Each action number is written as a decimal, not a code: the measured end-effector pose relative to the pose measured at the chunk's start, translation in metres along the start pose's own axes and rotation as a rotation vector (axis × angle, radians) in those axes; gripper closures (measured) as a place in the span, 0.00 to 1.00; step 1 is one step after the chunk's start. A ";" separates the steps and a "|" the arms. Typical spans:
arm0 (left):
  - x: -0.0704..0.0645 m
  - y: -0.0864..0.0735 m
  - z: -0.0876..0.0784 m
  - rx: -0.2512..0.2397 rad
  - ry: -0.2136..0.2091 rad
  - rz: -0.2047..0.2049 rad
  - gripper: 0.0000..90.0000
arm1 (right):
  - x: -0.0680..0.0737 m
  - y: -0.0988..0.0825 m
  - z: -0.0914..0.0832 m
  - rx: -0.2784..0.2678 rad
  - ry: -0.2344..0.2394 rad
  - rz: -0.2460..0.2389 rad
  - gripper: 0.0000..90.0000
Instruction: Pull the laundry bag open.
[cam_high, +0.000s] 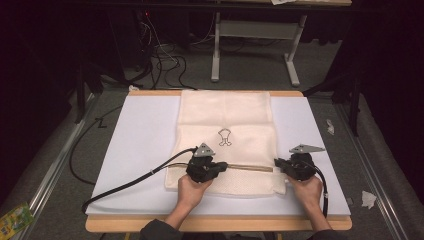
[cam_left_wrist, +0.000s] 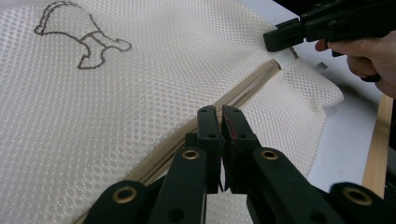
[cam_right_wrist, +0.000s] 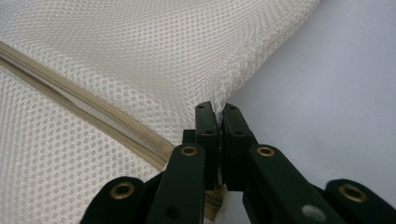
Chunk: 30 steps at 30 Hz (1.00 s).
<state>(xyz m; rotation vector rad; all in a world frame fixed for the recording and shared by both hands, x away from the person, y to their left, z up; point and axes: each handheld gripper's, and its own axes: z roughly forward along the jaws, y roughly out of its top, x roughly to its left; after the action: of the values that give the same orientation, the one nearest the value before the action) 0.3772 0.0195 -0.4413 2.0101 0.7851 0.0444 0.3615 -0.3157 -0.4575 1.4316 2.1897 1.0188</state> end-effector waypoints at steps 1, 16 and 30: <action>0.000 0.000 0.000 -0.003 -0.001 -0.003 0.97 | 0.000 0.000 0.000 -0.001 0.002 0.001 0.98; 0.003 -0.001 -0.006 -0.012 0.004 -0.010 0.97 | 0.001 0.001 0.000 -0.003 0.013 -0.001 0.98; 0.010 -0.004 -0.016 -0.028 -0.007 -0.042 0.97 | 0.002 0.002 -0.001 0.007 0.009 -0.004 0.98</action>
<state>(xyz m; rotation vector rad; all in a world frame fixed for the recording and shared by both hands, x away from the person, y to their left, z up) 0.3784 0.0384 -0.4382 1.9657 0.8174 0.0235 0.3615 -0.3143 -0.4552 1.4279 2.2035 1.0195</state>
